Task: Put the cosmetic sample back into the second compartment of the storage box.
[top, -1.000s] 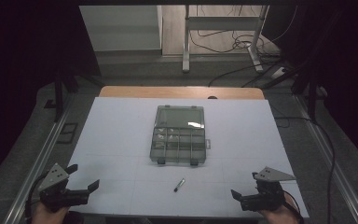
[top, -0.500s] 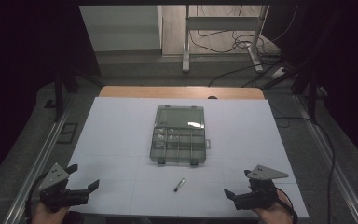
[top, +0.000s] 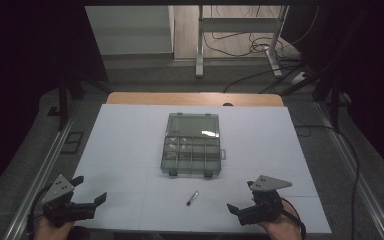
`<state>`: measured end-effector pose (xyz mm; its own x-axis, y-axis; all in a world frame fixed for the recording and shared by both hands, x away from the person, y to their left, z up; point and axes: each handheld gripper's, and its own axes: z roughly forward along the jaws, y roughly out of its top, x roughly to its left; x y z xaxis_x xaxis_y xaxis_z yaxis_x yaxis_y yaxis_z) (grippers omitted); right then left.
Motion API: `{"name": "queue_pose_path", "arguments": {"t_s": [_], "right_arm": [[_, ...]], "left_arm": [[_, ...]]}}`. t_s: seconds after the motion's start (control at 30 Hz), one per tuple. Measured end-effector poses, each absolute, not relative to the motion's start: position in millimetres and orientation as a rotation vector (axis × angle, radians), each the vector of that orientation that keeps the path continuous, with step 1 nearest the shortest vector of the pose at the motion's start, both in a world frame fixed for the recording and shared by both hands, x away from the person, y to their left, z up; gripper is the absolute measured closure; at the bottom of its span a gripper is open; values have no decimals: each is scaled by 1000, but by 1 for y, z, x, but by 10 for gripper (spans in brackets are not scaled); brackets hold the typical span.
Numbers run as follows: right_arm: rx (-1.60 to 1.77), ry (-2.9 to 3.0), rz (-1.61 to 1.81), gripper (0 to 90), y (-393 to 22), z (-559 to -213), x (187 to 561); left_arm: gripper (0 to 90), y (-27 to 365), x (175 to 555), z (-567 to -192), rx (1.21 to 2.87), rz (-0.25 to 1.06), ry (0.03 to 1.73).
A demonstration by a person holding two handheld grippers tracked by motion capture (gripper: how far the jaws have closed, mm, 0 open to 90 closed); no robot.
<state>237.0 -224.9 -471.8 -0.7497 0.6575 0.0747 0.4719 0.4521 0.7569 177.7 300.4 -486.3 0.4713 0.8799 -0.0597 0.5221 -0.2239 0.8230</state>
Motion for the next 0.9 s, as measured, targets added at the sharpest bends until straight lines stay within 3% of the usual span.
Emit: {"name": "queue_pose_path", "arguments": {"t_s": [0.9], "right_arm": [[959, 2623, 1115, 0, -178, -484, 252]], "left_arm": [[25, 300, 178, -486, 1896, 535, 1168]]}}
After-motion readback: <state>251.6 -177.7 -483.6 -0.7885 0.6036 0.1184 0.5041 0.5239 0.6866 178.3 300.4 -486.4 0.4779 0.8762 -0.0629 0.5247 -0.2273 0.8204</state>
